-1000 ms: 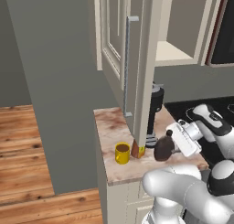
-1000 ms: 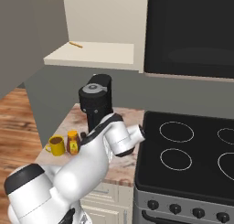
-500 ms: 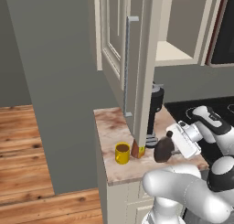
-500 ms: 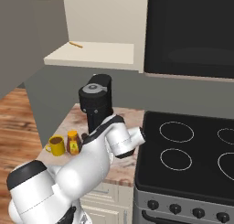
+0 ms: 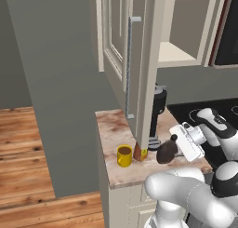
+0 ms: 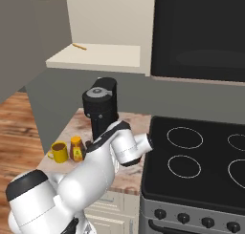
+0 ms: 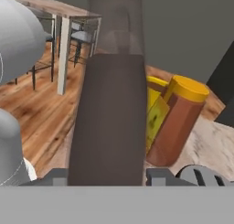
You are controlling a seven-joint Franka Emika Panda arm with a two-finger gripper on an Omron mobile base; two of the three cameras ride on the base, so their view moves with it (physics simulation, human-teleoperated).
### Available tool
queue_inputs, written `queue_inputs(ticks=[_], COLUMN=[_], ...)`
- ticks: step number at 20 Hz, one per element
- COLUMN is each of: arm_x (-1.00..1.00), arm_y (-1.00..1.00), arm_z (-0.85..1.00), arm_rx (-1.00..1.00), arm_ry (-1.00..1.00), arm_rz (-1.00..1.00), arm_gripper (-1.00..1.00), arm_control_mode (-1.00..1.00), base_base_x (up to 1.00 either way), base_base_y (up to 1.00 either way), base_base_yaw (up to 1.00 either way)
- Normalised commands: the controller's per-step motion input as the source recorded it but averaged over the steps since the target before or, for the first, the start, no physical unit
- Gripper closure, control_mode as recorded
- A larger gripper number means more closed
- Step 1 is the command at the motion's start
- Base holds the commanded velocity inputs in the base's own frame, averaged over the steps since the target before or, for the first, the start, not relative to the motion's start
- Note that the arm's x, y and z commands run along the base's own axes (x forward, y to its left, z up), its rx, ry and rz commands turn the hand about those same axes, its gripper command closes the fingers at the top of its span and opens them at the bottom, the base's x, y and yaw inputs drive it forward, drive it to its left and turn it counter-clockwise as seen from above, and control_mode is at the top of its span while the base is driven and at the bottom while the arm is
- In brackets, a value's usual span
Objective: Pick the syrup bottle and honey bottle from the cabinet and place them next to the mug.
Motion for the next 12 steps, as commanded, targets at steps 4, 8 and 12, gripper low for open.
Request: queue_inputs(ticks=[4,8,12], arm_x=[0.11,0.07,0.15], arm_y=[0.0,0.0,0.0], arm_z=[0.0,0.0,0.0], arm_rx=[0.0,0.0,0.0], arm_ry=[-0.07,0.0,0.0], arm_rz=[0.0,0.0,0.0], arm_gripper=[1.0,1.0,1.0], arm_control_mode=[-1.0,-1.0,-1.0], base_base_x=[0.0,0.0,0.0], base_base_y=[0.0,0.0,0.0], base_base_yaw=[0.0,0.0,0.0])
